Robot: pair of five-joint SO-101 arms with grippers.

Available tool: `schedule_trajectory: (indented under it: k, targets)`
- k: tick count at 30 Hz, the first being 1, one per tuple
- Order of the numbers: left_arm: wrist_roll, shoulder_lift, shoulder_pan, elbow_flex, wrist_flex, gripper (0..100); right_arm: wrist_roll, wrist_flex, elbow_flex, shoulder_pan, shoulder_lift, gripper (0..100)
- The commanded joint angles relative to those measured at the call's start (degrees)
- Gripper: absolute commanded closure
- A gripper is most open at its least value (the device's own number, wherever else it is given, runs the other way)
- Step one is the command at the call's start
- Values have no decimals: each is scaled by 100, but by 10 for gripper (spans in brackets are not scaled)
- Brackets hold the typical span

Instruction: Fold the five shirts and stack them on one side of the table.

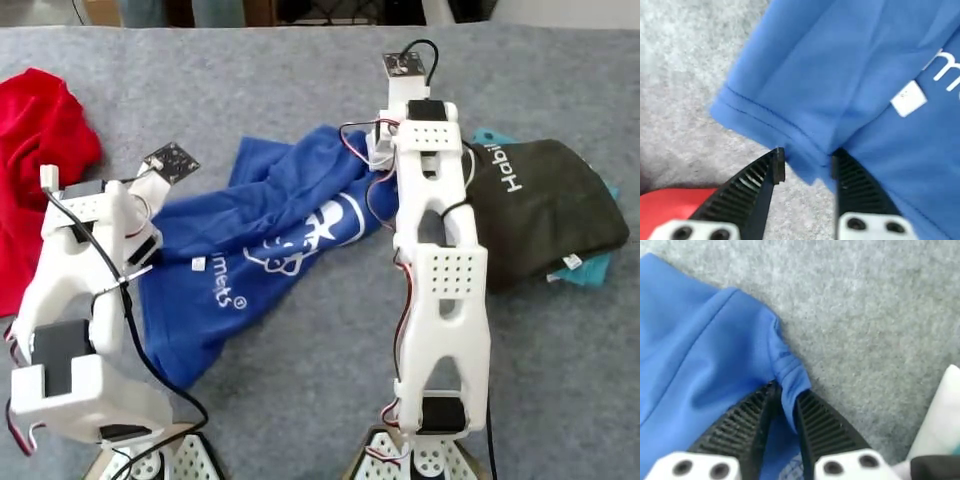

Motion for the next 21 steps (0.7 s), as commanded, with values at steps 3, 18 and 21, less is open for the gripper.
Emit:
schedule_trajectory:
  k: [3, 18, 21]
  targets:
    - [-18, 527, 75, -444, -44, 932, -44, -97, -180, -44, -31, 984]
    - [-35, 835, 31, -1965, 1451, 971, -44, -97, -180, -44, -31, 984]
    - [-35, 844, 31, -2114, 1538, 971, -44, -97, -180, -44, -31, 984]
